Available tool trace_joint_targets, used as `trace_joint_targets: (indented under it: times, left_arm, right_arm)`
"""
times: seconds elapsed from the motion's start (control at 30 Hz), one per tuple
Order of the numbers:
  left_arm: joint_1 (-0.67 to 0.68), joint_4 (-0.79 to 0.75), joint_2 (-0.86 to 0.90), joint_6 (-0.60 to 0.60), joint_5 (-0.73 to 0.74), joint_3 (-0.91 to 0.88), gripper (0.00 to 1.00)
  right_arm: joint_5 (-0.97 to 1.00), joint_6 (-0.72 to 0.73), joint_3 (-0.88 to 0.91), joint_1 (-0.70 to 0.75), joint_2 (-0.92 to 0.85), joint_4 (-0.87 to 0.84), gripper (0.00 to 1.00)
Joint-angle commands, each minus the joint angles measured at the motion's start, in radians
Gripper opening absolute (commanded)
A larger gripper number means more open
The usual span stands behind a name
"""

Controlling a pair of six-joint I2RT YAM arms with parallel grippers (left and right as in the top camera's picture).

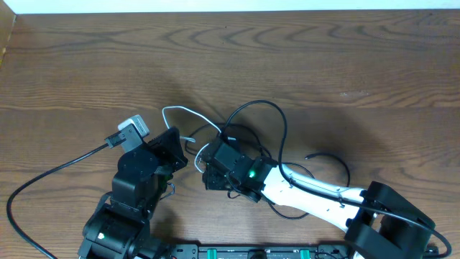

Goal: Untangle cables

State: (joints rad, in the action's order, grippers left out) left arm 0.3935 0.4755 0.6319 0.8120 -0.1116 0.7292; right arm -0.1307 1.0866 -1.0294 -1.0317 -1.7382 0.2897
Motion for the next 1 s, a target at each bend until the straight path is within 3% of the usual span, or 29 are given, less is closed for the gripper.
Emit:
trace_joint_targets:
  times: [0.0,0.13,0.47,0.53,0.6,0.73,0.97]
  left_arm:
    - [-0.005,0.011,-0.005,0.005,-0.02,0.031,0.08]
    - [-0.005,0.026,-0.005,0.004,-0.02,0.031,0.07]
    - [-0.005,0.039,-0.005,0.004,-0.021,0.031,0.08]
    - [-0.005,0.039,-0.005,0.004,-0.021,0.031,0.08]
    - [-0.005,0.039,-0.005,0.004,-0.021,0.031,0.08]
    - [-0.005,0.04,-0.005,0.003,-0.021,0.031,0.08]
    - [-0.005,0.047,-0.005,-0.012,-0.021,0.031,0.08]
  right_arm:
    - [0.056,0.017,-0.003,-0.003,-0.003,-0.029,0.39]
    - [0.014,0.021,-0.003,-0.004,-0.003,-0.044,0.4]
    - [0.108,0.145,-0.003,-0.002,-0.003,-0.047,0.57]
    - [0.114,0.147,-0.003,-0.002,-0.003,-0.057,0.57]
    - [0.113,0.147,-0.003,-0.002,-0.003,-0.062,0.45]
    - [0.106,0.147,-0.003,-0.002,-0.003,-0.062,0.01]
    - [0.088,0.033,-0.003,0.004,0.039,-0.061,0.01]
